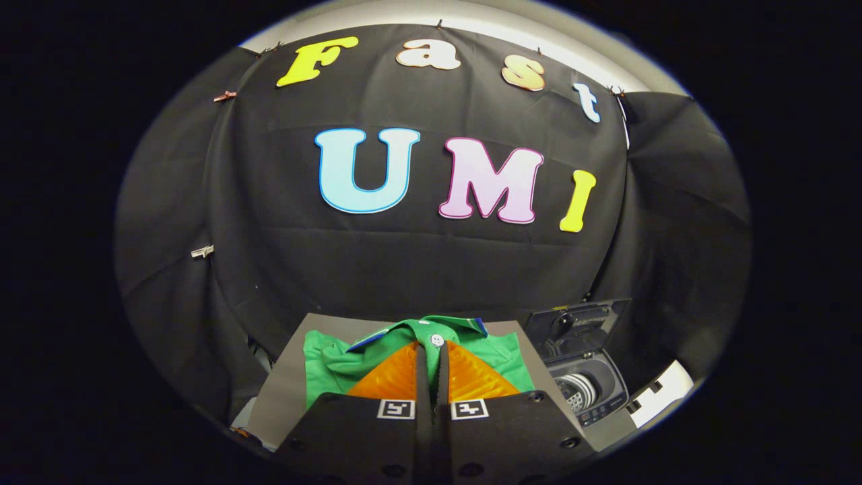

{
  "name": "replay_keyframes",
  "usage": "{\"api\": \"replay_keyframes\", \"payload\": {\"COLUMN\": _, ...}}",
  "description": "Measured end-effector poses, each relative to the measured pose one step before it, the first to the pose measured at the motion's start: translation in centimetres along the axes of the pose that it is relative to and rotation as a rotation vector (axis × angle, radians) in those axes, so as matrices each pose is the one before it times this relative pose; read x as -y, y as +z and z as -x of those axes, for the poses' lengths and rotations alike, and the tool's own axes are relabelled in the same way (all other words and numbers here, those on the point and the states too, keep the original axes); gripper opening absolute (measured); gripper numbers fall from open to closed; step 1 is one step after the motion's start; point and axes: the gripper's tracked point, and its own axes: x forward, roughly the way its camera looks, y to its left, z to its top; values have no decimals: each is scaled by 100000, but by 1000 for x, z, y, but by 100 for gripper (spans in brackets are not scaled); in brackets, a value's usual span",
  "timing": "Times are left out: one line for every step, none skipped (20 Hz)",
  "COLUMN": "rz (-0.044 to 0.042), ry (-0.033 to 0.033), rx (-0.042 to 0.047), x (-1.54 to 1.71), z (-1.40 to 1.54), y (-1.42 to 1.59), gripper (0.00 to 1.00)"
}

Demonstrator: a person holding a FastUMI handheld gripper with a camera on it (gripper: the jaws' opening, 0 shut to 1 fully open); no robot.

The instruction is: Put the clothes into the washing machine and then close the washing machine lid.

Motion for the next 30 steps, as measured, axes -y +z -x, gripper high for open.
{"api": "replay_keyframes", "payload": {"rz": 320, "ry": -194, "rx": 774, "x": 454, "z": 106, "y": 286, "gripper": 5}}
{"api": "replay_keyframes", "payload": {"rz": 38, "ry": 851, "rx": 972, "x": 190, "z": 292, "y": 450, "gripper": 5}}
{"api": "replay_keyframes", "payload": {"rz": 111, "ry": 310, "rx": 1644, "x": 242, "z": 443, "y": 703, "gripper": 5}}
{"api": "replay_keyframes", "payload": {"rz": 134, "ry": -167, "rx": 1894, "x": 493, "z": 297, "y": 747, "gripper": 5}}
{"api": "replay_keyframes", "payload": {"rz": -152, "ry": -238, "rx": 1864, "x": 544, "z": 69, "y": 691, "gripper": 5}}
{"api": "replay_keyframes", "payload": {"rz": -881, "ry": 813, "rx": -308, "x": 273, "z": 78, "y": 246, "gripper": 5}}
{"api": "replay_keyframes", "payload": {"rz": -557, "ry": 784, "rx": -332, "x": 38, "z": 119, "y": -209, "gripper": 5}}
{"api": "replay_keyframes", "payload": {"rz": 182, "ry": 344, "rx": -230, "x": 296, "z": 9, "y": 194, "gripper": 5}}
{"api": "replay_keyframes", "payload": {"rz": -68, "ry": 445, "rx": 626, "x": 338, "z": 170, "y": 378, "gripper": 5}}
{"api": "replay_keyframes", "payload": {"rz": -482, "ry": 766, "rx": 567, "x": 264, "z": 150, "y": 421, "gripper": 5}}
{"api": "replay_keyframes", "payload": {"rz": -514, "ry": 1146, "rx": -159, "x": 128, "z": 50, "y": 31, "gripper": 5}}
{"api": "replay_keyframes", "payload": {"rz": -23, "ry": 390, "rx": 712, "x": 266, "z": 75, "y": 192, "gripper": 5}}
{"api": "replay_keyframes", "payload": {"rz": 507, "ry": 481, "rx": -209, "x": 428, "z": 5, "y": 223, "gripper": 5}}
{"api": "replay_keyframes", "payload": {"rz": 333, "ry": 102, "rx": -75, "x": 364, "z": 94, "y": 154, "gripper": 5}}
{"api": "replay_keyframes", "payload": {"rz": 423, "ry": 144, "rx": 403, "x": 596, "z": 17, "y": 268, "gripper": 5}}
{"api": "replay_keyframes", "payload": {"rz": 4, "ry": -307, "rx": 590, "x": 724, "z": 148, "y": 305, "gripper": 5}}
{"api": "replay_keyframes", "payload": {"rz": -387, "ry": 213, "rx": 852, "x": 629, "z": 84, "y": 404, "gripper": 5}}
{"api": "replay_keyframes", "payload": {"rz": -150, "ry": -203, "rx": 251, "x": 830, "z": 21, "y": 264, "gripper": 5}}
{"api": "replay_keyframes", "payload": {"rz": 104, "ry": -522, "rx": 328, "x": 1061, "z": 25, "y": 163, "gripper": 5}}
{"api": "replay_keyframes", "payload": {"rz": 69, "ry": -458, "rx": 667, "x": 1107, "z": -57, "y": 366, "gripper": 5}}
{"api": "replay_keyframes", "payload": {"rz": 105, "ry": 4, "rx": 150, "x": 914, "z": -67, "y": 179, "gripper": 5}}
{"api": "replay_keyframes", "payload": {"rz": 186, "ry": -580, "rx": 96, "x": 1129, "z": -183, "y": 118, "gripper": 5}}
{"api": "replay_keyframes", "payload": {"rz": 151, "ry": -39, "rx": 13, "x": 1193, "z": -98, "y": 126, "gripper": 5}}
{"api": "replay_keyframes", "payload": {"rz": 108, "ry": -271, "rx": 245, "x": 1182, "z": -243, "y": 102, "gripper": 5}}
{"api": "replay_keyframes", "payload": {"rz": 462, "ry": -627, "rx": 74, "x": 1400, "z": -124, "y": 44, "gripper": 5}}
{"api": "replay_keyframes", "payload": {"rz": 405, "ry": -97, "rx": 171, "x": 1355, "z": -200, "y": 42, "gripper": 5}}
{"api": "replay_keyframes", "payload": {"rz": 205, "ry": -571, "rx": 142, "x": 1527, "z": -230, "y": -102, "gripper": 5}}
{"api": "replay_keyframes", "payload": {"rz": 20, "ry": -463, "rx": -20, "x": 1825, "z": -298, "y": -213, "gripper": 5}}
{"api": "replay_keyframes", "payload": {"rz": -358, "ry": -326, "rx": -260, "x": 1400, "z": -281, "y": -261, "gripper": 5}}
{"api": "replay_keyframes", "payload": {"rz": 176, "ry": -844, "rx": -822, "x": 1883, "z": -412, "y": -566, "gripper": 5}}
